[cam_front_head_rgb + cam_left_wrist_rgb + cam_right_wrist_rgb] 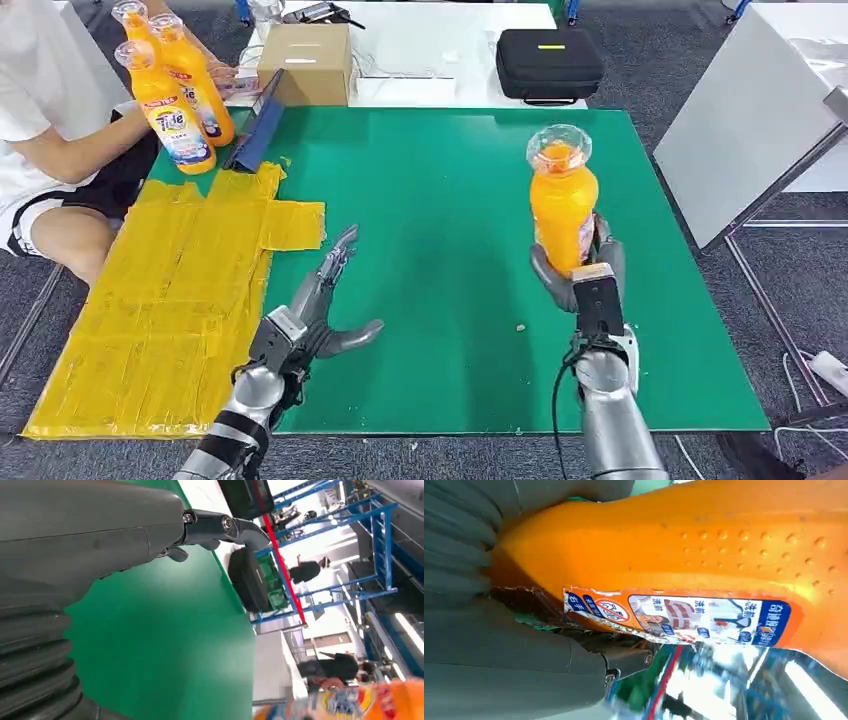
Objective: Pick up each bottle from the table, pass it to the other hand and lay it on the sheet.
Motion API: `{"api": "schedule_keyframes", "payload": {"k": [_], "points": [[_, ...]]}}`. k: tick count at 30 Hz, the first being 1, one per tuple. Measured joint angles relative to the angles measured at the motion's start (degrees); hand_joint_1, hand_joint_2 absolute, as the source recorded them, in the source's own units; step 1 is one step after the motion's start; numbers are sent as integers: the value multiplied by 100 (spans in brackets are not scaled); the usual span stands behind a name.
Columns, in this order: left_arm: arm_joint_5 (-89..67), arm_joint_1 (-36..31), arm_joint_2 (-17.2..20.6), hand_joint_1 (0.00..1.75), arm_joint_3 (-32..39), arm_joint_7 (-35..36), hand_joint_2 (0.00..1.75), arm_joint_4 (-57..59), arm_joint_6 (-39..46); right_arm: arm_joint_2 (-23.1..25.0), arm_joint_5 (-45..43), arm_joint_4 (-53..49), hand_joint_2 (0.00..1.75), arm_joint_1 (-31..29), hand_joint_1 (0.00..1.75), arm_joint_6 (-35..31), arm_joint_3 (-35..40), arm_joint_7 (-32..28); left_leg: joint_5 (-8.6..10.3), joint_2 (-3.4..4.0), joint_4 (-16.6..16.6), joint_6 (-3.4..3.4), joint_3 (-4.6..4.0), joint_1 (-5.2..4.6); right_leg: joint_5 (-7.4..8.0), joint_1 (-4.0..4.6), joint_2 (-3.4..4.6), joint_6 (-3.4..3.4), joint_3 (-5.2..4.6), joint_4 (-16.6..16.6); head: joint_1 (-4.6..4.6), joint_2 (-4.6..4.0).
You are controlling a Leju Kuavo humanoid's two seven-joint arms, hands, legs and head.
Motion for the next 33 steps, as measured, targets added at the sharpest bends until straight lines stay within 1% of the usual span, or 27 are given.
{"api": "schedule_keyframes", "payload": {"k": [4,9,11,19,24,27,33], "points": [[2,-109,-41,0,-57,7,175,81,-15,380,9,282,175,-155,175,100,336,-28,2,1,0,-3,1,0,0,0,0,0,-2,0,-2,0],[4,-137,-46,0,-87,13,175,144,-22,579,31,522,175,-253,175,116,559,-39,2,-4,0,-3,0,0,-1,-1,-2,-1,-1,1,0,0],[29,-142,-46,0,-85,15,175,148,-35,640,31,610,175,-276,175,265,636,-15,1,-3,0,-4,-1,0,-1,-1,-1,-1,1,1,2,0],[247,-189,-39,0,-81,15,175,70,-203,1114,186,1476,175,-376,175,555,1438,-11,2,-2,-1,-6,-1,9,-2,6,-1,-3,-3,2,0,0],[301,-212,-24,0,-37,20,175,33,-212,1261,300,1988,175,-453,175,553,1905,-4,2,-3,-1,-6,-1,9,-3,5,-1,-4,-3,2,0,0],[435,-218,-15,0,9,22,175,0,-322,1278,190,2240,175,-503,175,654,2107,-28,2,-5,-1,-6,-2,8,-3,4,-1,-5,-3,1,2,0],[514,-202,33,0,116,20,175,-61,-385,1276,223,2356,175,-531,175,730,2336,-46,2,-6,-1,-6,-1,8,-2,3,-1,-3,-3,1,2,2]]}}
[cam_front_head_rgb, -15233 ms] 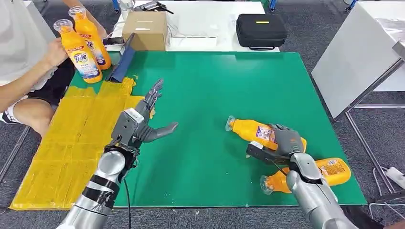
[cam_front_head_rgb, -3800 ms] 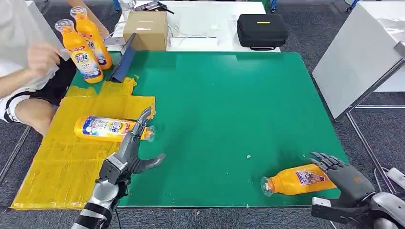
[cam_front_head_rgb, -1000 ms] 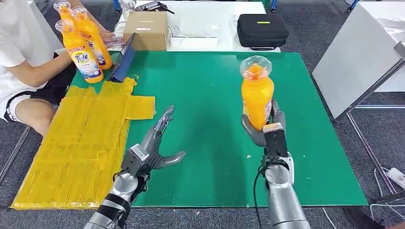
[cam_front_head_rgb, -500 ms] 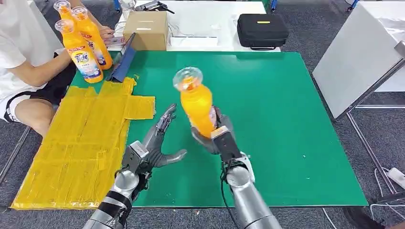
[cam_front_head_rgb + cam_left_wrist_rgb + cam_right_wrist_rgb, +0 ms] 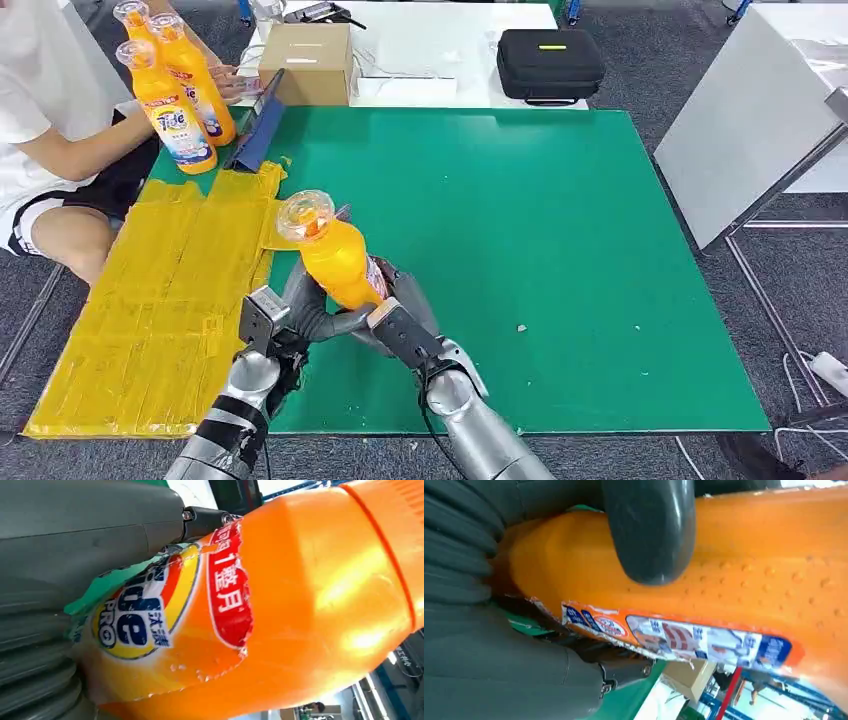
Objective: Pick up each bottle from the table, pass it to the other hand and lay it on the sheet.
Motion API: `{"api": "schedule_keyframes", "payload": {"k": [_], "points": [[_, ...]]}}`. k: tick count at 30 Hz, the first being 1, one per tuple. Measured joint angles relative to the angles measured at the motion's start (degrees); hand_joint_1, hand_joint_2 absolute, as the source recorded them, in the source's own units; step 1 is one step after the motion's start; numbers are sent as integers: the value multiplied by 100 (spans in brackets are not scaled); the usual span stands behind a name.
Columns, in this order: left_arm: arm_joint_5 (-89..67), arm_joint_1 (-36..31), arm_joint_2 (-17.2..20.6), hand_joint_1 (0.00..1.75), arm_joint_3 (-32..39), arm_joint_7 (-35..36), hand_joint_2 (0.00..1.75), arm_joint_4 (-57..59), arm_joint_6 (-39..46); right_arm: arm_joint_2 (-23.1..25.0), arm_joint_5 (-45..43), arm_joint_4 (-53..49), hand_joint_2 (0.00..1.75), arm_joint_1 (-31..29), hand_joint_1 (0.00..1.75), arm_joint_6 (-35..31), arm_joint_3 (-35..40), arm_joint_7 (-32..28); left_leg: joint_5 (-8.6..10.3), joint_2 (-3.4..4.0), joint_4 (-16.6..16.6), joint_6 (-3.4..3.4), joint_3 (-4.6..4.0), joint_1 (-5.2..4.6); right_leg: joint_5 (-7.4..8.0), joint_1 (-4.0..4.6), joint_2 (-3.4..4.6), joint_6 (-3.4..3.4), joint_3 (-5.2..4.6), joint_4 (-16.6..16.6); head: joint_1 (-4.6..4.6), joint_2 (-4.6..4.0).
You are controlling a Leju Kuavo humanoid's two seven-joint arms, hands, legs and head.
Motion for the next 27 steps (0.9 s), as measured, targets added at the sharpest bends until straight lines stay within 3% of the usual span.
{"api": "schedule_keyframes", "payload": {"k": [8,9,10,11,12,27], "points": [[35,21,24,0,107,-4,175,-50,11,0,129,11,175,-18,175,-74,138,52,0,1,0,0,0,1,0,1,0,0,-1,0,0,0],[46,25,26,12,114,-2,175,-52,17,0,142,11,175,-20,175,-76,140,61,0,1,0,0,0,1,0,1,0,0,-1,0,0,-2],[61,31,26,12,133,2,175,-61,28,-2,151,11,175,-22,175,-87,142,68,0,1,0,0,0,1,-1,1,0,-1,-2,0,0,-2],[89,34,26,152,144,11,175,-72,31,-2,153,18,175,-24,175,-98,149,74,0,1,0,0,0,1,-1,1,0,-1,-2,0,0,-2],[103,36,24,175,160,24,175,-79,33,-2,151,24,175,-31,175,-101,151,76,0,1,0,0,0,1,-1,0,0,-1,-2,0,-2,-2],[168,118,-31,175,277,48,175,-181,120,-15,135,87,175,-81,175,-168,153,57,0,3,0,0,0,1,0,0,0,0,-4,0,0,-2]]}}
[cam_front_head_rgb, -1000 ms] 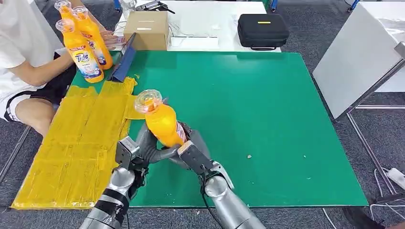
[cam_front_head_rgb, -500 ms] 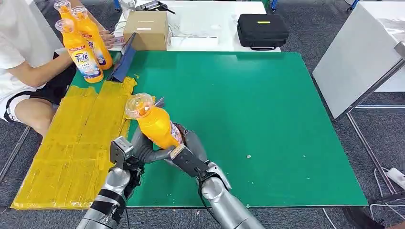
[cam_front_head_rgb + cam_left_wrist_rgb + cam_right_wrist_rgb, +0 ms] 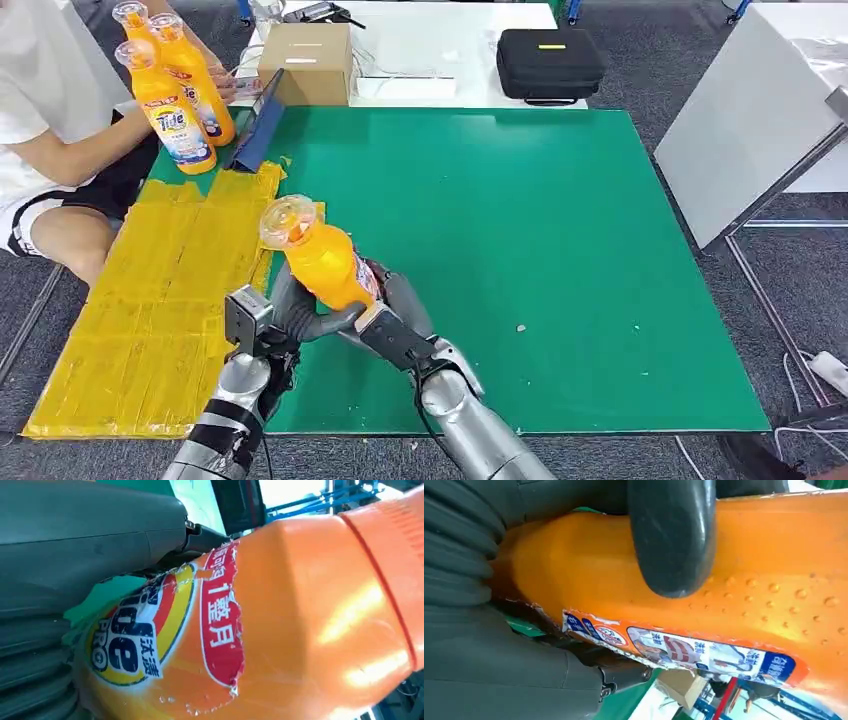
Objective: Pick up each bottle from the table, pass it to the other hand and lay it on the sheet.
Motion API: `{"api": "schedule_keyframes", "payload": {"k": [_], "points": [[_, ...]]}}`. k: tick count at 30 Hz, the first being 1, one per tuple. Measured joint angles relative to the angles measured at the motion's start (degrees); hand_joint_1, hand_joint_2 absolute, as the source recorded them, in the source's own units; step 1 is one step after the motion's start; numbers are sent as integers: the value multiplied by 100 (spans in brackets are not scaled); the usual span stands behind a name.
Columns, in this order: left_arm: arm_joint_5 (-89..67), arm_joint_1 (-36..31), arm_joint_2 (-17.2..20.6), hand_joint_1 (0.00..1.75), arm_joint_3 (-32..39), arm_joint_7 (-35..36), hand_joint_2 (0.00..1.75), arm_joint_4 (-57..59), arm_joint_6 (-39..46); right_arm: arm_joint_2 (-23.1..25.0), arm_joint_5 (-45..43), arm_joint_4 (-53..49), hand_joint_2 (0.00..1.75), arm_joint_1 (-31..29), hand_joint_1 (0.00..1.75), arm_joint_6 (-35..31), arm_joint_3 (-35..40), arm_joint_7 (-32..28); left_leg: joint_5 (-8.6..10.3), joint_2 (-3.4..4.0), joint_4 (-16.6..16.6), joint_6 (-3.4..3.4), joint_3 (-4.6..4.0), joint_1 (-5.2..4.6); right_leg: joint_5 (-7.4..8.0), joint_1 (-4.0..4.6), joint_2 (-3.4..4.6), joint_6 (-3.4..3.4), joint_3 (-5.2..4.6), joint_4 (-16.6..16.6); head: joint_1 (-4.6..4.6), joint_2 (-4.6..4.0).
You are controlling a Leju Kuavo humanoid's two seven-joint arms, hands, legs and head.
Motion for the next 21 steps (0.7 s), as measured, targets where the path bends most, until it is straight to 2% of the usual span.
{"api": "schedule_keyframes", "payload": {"k": [4,5,6,7,10,14,21], "points": [[18,4,0,175,4,-4,175,-13,18,-4,2,2,175,1,175,-29,0,-9,0,0,0,0,0,0,0,0,0,0,-1,0,0,0],[33,15,0,175,9,-9,175,-26,35,-11,-4,0,175,0,150,-64,0,-20,0,0,0,0,0,0,0,0,0,0,-1,0,0,0],[39,36,-2,175,13,-15,175,-59,66,-22,-26,-15,175,0,9,-103,-11,-28,0,1,0,0,0,0,0,-1,0,0,-2,0,0,2],[44,56,-4,175,15,-17,175,-89,96,-39,-39,-46,175,1,0,-127,-31,-33,0,2,0,0,0,0,0,-1,0,0,-3,0,-2,0],[-97,123,-7,175,46,-17,175,-243,381,-151,-24,-289,175,88,0,-149,-85,-28,0,-4,1,0,-1,0,0,-2,-2,0,-1,-1,0,0],[-1024,174,0,175,312,157,175,-553,2020,-421,-74,-1186,175,510,0,-249,-404,48,-2,-4,0,0,0,-3,0,-3,-1,1,3,-1,-2,0],[-2551,57,254,175,603,529,175,-426,3662,-813,0,-2457,175,1095,0,-409,-767,-2,-3,-1,0,-2,-1,-2,0,-2,0,0,-4,-1,0,2]]}}
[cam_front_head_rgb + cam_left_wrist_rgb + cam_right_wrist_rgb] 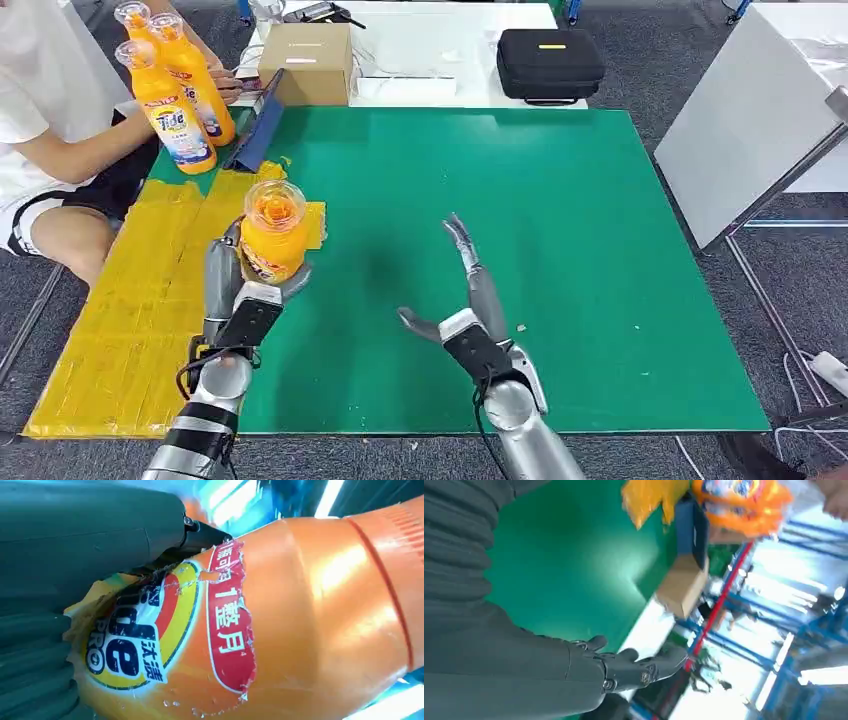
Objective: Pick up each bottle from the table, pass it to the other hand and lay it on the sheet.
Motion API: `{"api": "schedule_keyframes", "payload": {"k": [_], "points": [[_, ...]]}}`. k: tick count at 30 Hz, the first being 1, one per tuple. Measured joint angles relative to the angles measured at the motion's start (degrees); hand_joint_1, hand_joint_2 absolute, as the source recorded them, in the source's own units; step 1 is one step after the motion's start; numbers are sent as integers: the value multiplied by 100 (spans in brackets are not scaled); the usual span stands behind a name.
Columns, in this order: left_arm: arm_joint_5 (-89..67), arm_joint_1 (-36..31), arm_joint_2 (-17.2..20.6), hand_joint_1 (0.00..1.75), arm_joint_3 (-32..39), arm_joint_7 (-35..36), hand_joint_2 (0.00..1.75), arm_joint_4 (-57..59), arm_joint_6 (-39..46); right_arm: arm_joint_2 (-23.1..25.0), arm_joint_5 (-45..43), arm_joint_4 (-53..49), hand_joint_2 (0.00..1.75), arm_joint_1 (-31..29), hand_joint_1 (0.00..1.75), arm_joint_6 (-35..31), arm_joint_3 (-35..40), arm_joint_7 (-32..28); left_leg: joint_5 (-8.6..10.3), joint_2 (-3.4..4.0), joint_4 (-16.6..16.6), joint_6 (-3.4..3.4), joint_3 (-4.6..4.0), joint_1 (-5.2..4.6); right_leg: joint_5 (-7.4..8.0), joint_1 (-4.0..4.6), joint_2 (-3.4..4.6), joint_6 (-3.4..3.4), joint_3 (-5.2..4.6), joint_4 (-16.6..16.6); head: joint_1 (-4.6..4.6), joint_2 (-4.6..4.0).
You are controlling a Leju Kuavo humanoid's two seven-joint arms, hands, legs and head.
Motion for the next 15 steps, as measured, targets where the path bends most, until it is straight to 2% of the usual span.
{"api": "schedule_keyframes", "payload": {"k": [2,6,9,13,15], "points": [[-401,-156,83,175,92,156,175,245,387,-87,-20,-227,175,54,0,-11,-63,-11,1,4,0,0,0,0,1,0,0,-1,-1,0,-2,-2],[-2717,-578,271,175,630,525,175,945,898,-277,-221,-587,175,74,0,-9,-85,-98,6,10,-1,-4,1,2,12,2,1,-15,0,2,0,-2],[-2905,-753,334,175,1067,540,175,1276,922,-382,-260,-743,175,78,0,-2,-103,-105,6,27,0,-4,1,2,15,2,5,-17,-7,1,0,-2],[-3021,-828,382,175,1290,593,175,1482,948,-448,-271,-843,175,78,0,-4,-111,-120,7,17,0,-4,0,1,13,1,3,-17,-4,1,0,-2],[-3891,-839,408,175,1414,958,175,1521,952,-489,-332,-891,175,79,0,-82,-111,-188,6,18,0,-4,-1,1,13,1,3,-17,-3,1,0,-2]]}}
